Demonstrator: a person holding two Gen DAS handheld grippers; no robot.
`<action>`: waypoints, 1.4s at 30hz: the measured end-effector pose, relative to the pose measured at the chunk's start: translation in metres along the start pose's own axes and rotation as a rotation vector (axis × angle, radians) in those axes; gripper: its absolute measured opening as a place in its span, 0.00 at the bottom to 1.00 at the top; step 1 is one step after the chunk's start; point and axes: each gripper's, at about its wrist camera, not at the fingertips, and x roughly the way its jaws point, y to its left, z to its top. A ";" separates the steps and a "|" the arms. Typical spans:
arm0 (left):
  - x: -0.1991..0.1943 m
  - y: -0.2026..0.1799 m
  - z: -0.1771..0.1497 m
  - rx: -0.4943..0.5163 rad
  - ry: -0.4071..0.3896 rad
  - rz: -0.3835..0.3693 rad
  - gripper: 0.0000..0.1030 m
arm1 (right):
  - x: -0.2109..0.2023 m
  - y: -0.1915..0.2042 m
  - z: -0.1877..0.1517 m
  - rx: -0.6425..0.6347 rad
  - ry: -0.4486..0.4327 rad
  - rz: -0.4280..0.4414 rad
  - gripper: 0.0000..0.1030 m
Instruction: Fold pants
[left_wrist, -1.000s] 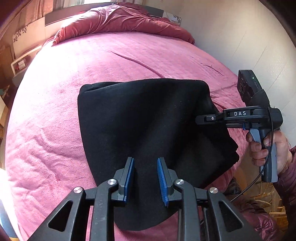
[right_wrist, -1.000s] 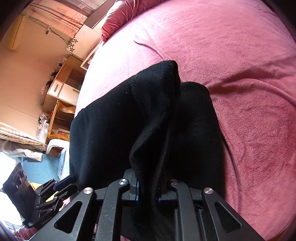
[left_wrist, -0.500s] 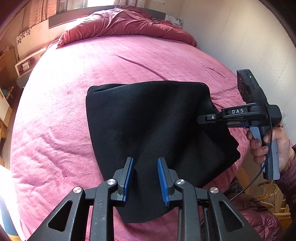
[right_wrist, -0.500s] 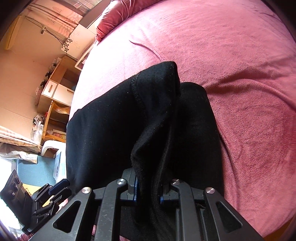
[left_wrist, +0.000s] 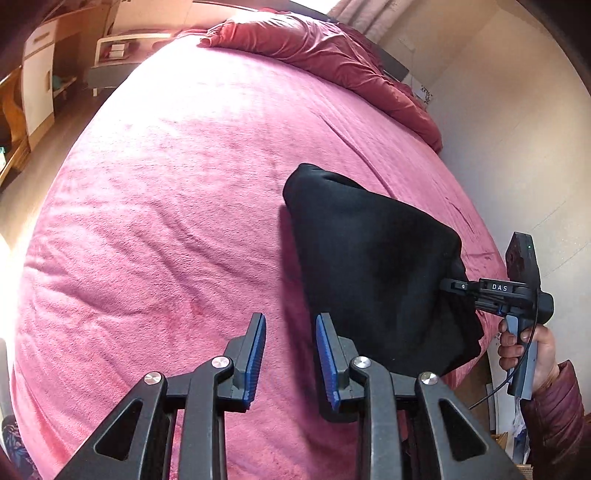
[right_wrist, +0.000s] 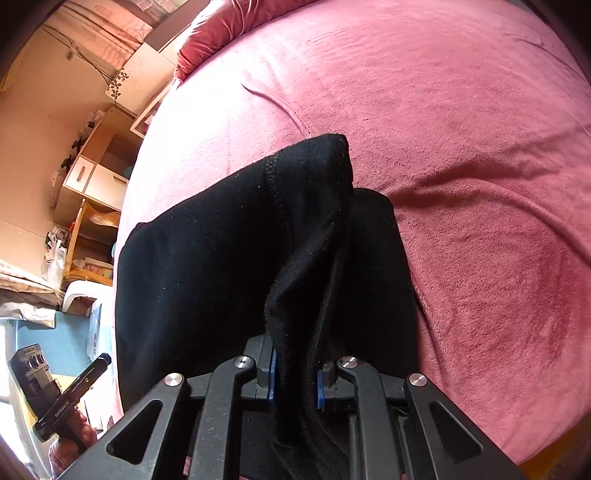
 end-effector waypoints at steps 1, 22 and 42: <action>0.001 0.002 -0.001 -0.007 0.004 0.003 0.28 | -0.003 0.003 0.000 -0.010 0.001 0.006 0.14; 0.024 -0.016 0.006 0.059 0.063 -0.064 0.29 | -0.078 -0.054 -0.057 0.121 -0.158 0.139 0.49; 0.010 0.044 -0.024 -0.060 0.052 0.038 0.29 | 0.045 0.093 -0.146 0.090 0.141 0.435 0.54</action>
